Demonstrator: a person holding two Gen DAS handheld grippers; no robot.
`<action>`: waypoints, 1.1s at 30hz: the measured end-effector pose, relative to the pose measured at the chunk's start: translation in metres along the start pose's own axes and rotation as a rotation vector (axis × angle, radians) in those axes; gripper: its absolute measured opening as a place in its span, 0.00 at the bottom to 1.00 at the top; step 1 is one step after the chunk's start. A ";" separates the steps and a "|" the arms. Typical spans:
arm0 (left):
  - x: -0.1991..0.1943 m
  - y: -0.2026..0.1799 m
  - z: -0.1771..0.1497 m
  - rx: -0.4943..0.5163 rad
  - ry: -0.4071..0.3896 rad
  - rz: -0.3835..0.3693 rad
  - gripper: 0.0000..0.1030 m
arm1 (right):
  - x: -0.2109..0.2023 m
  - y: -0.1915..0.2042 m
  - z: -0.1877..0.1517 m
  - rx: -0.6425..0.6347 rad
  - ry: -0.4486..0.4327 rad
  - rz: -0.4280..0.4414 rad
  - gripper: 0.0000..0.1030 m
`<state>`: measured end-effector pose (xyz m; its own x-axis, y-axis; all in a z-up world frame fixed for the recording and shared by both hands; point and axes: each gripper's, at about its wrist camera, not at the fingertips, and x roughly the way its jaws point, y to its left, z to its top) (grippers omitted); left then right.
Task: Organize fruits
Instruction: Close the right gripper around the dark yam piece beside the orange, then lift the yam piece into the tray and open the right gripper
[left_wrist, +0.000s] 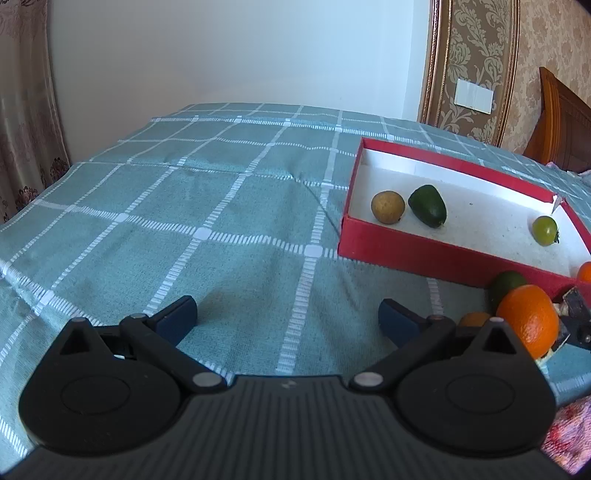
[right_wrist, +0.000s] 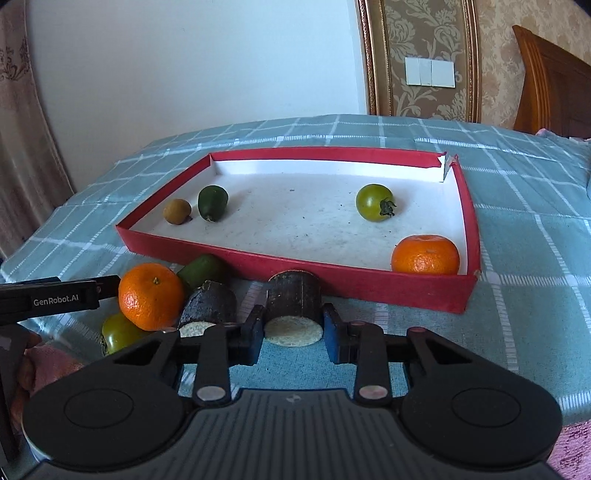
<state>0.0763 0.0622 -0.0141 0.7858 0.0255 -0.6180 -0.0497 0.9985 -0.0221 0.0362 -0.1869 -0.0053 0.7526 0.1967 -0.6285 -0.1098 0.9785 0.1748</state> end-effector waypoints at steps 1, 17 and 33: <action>0.000 0.000 0.000 -0.001 0.000 -0.001 1.00 | -0.001 -0.002 -0.001 0.004 -0.002 0.005 0.31; 0.000 -0.002 0.000 0.006 0.002 0.005 1.00 | -0.050 -0.031 -0.007 0.046 -0.100 0.033 0.31; 0.000 -0.001 0.000 0.004 0.002 0.004 1.00 | -0.011 -0.011 0.042 -0.070 -0.142 -0.028 0.31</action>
<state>0.0765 0.0615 -0.0142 0.7843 0.0294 -0.6196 -0.0503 0.9986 -0.0163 0.0563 -0.2020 0.0312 0.8394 0.1636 -0.5183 -0.1288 0.9863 0.1027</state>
